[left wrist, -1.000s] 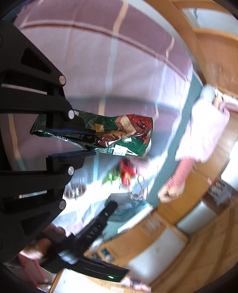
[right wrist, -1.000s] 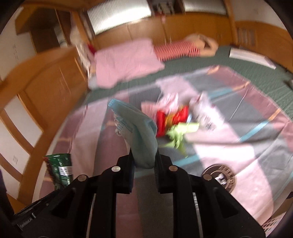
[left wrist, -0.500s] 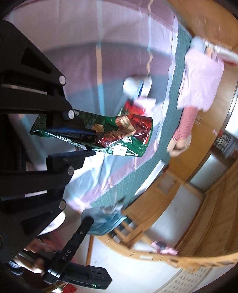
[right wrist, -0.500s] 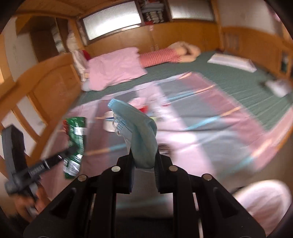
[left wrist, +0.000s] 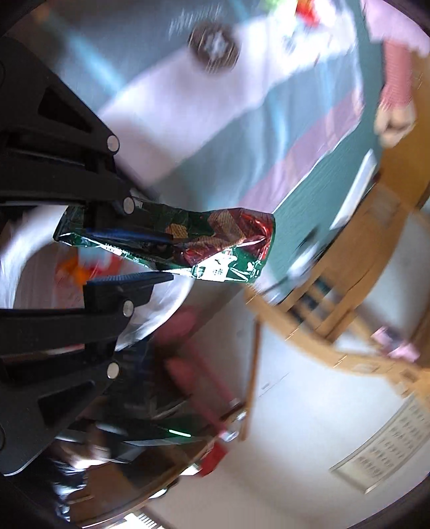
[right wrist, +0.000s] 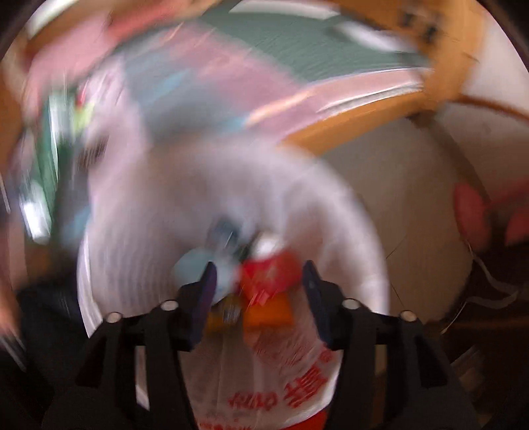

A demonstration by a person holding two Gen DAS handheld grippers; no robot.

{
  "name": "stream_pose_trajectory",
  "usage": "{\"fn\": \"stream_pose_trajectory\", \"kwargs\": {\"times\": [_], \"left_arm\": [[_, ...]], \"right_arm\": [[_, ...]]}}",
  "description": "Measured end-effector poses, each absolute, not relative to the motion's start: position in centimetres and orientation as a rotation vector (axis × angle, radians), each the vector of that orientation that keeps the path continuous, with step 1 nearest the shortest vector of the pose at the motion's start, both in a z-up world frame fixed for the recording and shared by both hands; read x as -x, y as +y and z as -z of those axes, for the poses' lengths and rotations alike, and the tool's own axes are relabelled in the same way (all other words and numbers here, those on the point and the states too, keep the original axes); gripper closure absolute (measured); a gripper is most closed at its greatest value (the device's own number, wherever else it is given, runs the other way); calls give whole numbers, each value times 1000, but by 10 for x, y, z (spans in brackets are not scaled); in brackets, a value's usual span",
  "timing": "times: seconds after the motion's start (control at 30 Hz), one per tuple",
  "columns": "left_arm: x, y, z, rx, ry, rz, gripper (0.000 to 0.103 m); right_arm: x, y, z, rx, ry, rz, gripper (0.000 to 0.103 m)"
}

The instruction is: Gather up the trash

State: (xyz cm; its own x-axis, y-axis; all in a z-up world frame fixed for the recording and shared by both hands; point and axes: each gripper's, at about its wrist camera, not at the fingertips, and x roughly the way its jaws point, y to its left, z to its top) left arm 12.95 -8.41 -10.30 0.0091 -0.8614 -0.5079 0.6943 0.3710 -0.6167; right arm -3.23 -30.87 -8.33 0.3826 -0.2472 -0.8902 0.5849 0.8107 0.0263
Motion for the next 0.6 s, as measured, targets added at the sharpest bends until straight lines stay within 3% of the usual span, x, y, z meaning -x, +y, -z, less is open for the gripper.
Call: {"fn": "stream_pose_trajectory", "kwargs": {"times": [0.03, 0.1, 0.13, 0.17, 0.4, 0.6], "left_arm": [[-122, -95, 106, 195, 986, 1266, 83], [-102, -116, 111, 133, 1015, 1355, 53], [-94, -123, 112, 91, 1026, 1384, 25], [-85, -129, 111, 32, 1023, 1399, 20], [-129, -70, 82, 169, 886, 1178, 4], [-193, 46, 65, 15, 704, 331, 4]], "right_arm": [[37, -316, 71, -383, 993, 584, 38], [42, -328, 49, -403, 893, 635, 37], [42, -332, 42, -414, 859, 641, 36], [41, -333, 38, -424, 841, 638, 33], [2, -315, 42, -441, 814, 551, 31], [-108, -253, 42, -416, 789, 316, 22]]}}
